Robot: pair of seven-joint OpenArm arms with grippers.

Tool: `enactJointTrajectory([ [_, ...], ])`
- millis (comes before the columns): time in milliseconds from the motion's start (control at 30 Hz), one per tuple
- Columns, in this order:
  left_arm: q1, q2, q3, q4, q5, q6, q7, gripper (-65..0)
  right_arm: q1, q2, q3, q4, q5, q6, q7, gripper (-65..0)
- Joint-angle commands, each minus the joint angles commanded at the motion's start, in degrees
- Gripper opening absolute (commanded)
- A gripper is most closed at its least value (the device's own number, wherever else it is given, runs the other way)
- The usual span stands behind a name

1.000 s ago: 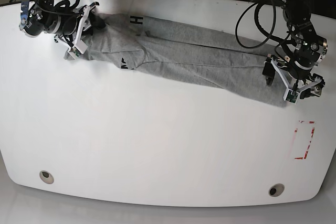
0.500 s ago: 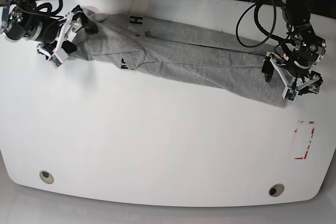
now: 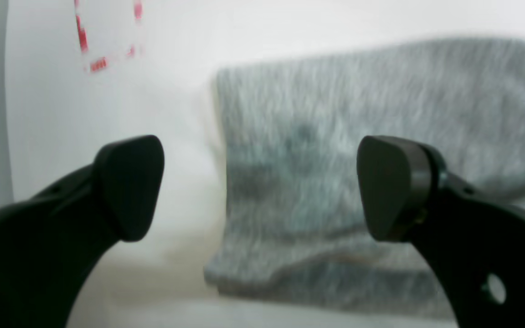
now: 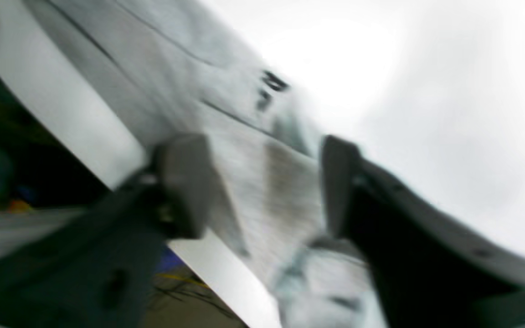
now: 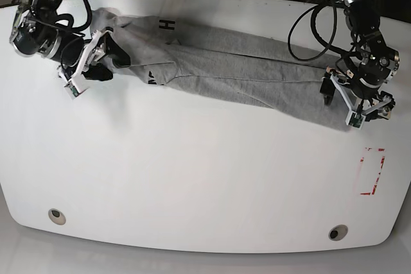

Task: Layout the t-shirt on the table in an organized manner, then fold the t-shirt properly
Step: 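Pull the folded shirt straight with both grippers holding its ends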

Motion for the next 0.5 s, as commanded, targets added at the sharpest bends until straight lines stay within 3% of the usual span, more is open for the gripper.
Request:
enactJointTrajectory([
  [33,-0.1,0.0,-0.1,0.0,0.0,0.0,-0.1,0.0,-0.2,-1.3,0.0,-0.3,-2.1,-0.09,0.3,-54.3],
  [100,-0.1,0.0,-0.1,0.0,0.0,0.0,-0.2,0.0,-0.3,-2.4,-0.1,-0.3,-5.5,0.00,0.3,-63.5],
  [133,-0.1,0.0,-0.1,0.0,0.0,0.0,-0.6,0.0,-0.3,-2.9,-0.4,-0.3,-7.6,0.00,0.4,-65.0],
  [300,0.4,0.1,-0.1,0.1,0.0,0.0,-5.9,0.0,-0.5,-3.5,-2.5,-0.4,-16.7,1.14,1.1,-62.7],
  [500,1.8,0.2,-0.2,0.0,0.1,0.0,-6.9,0.0,-2.9,-3.2,-2.8,-0.6,-21.4,1.54,3.4,-62.5],
])
